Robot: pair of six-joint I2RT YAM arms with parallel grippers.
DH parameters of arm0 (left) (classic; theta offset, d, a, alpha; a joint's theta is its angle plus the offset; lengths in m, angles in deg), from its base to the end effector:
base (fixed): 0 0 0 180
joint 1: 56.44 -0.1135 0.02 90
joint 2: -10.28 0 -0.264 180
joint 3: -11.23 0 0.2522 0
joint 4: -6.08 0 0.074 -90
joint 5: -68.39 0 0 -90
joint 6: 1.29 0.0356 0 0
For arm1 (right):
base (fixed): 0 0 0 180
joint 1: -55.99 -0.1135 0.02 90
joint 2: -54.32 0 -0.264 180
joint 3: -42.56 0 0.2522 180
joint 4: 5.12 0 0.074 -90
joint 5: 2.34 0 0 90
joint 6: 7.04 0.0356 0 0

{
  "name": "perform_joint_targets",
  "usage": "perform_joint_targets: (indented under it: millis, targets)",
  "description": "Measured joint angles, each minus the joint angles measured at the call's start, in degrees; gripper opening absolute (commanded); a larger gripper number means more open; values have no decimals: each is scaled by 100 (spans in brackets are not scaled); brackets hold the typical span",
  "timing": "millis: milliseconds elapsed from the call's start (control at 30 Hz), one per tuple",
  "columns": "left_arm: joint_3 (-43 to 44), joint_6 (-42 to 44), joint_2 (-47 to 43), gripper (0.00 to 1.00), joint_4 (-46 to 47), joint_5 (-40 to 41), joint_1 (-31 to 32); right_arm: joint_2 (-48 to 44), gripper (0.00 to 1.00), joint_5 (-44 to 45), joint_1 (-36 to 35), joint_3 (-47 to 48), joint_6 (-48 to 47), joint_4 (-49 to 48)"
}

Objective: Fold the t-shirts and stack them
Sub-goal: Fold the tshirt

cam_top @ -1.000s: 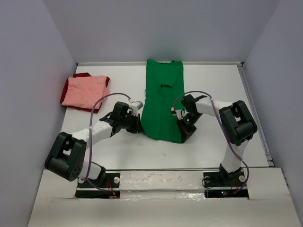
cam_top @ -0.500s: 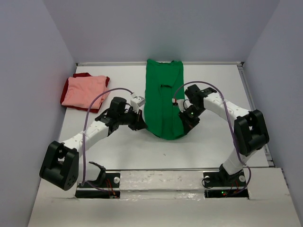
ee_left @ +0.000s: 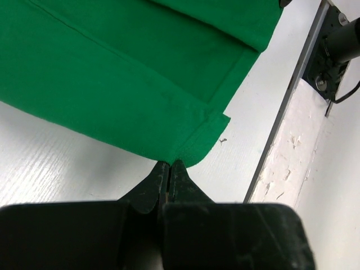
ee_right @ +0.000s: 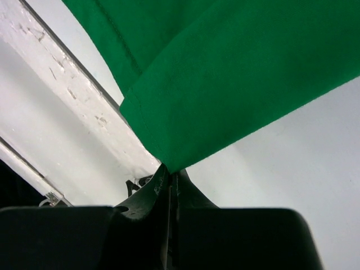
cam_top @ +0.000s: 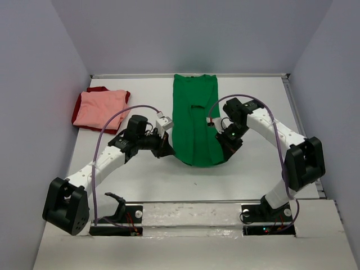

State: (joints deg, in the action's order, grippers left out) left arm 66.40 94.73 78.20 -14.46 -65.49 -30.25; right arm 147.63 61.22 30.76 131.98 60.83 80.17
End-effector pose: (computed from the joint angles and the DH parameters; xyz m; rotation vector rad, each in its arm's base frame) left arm 0.2135 -0.1325 0.2478 1.0154 1.8803 -1.0255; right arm 0.2541 0.1373 0.2541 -1.2324 2.7973 0.7184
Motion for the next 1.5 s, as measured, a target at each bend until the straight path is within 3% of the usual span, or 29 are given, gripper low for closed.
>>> perform_joint_targets:
  millis: [267,433,867,1500]
  targets:
    - [7,114,-35,0,-46,-44,0,-229,0,59,0,127,-164,297]
    - [304,149,35,0,-79,332,0,-66,0,138,0,402,-212,310]
    - [1613,236,1154,0,-26,887,0,813,0,446,2,1078,-293,232]
    - [2186,503,1812,0,114,1871,0,1340,0,1403,529,2181,-31,-389]
